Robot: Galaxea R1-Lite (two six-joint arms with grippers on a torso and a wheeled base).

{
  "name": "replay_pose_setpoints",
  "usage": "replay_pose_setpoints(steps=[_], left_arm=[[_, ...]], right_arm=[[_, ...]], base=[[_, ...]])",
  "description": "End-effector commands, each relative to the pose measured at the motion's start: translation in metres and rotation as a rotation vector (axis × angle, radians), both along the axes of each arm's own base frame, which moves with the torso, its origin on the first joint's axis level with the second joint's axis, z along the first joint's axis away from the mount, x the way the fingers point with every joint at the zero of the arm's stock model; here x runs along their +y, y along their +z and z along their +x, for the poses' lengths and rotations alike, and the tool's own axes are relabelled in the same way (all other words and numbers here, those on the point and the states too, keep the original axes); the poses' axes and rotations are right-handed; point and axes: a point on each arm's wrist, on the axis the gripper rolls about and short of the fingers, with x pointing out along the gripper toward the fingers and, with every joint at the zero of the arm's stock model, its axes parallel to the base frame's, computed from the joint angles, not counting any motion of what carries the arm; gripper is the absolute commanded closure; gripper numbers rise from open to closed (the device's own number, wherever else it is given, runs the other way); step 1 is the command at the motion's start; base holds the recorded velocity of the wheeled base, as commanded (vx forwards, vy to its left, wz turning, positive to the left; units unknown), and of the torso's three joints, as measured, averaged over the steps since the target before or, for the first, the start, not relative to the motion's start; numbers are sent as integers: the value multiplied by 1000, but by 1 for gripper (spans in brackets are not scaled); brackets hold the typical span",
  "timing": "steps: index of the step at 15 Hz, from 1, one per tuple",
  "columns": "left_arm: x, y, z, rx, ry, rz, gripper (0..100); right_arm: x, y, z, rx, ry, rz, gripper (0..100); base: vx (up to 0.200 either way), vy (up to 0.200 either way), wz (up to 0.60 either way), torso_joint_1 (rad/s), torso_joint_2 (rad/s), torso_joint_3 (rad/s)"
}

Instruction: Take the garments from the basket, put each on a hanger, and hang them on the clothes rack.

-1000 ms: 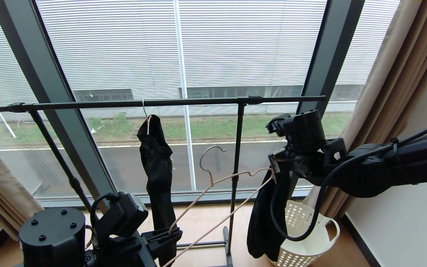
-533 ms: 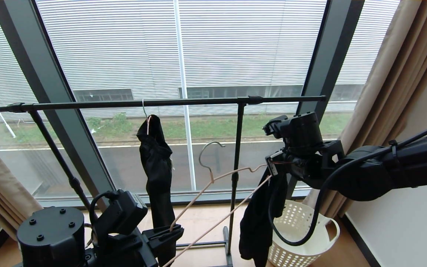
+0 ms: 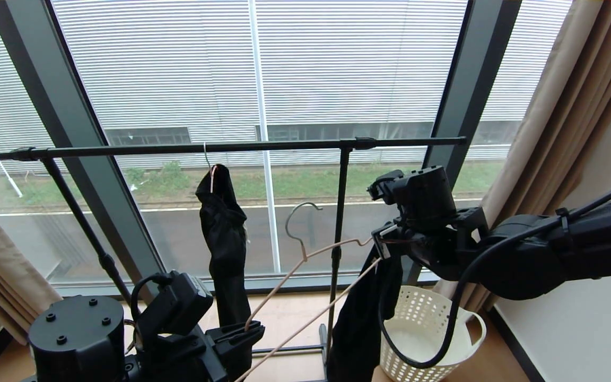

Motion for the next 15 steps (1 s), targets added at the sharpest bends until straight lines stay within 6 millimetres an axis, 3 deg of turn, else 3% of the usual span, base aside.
replay_pose_setpoints(steps=[1, 8, 15], left_arm=[[-1, -3, 1, 7, 2, 6, 100], [-1, -4, 4, 0, 8, 2, 100], [-1, -4, 4, 0, 11, 2, 100]], right_arm=[[2, 7, -10, -11, 21, 7, 100], [21, 21, -51, -30, 140, 22, 100], [38, 22, -71, -34, 196, 32, 100]], base=[[0, 0, 0, 0, 0, 0], [0, 0, 0, 0, 0, 0], [0, 0, 0, 0, 0, 0]])
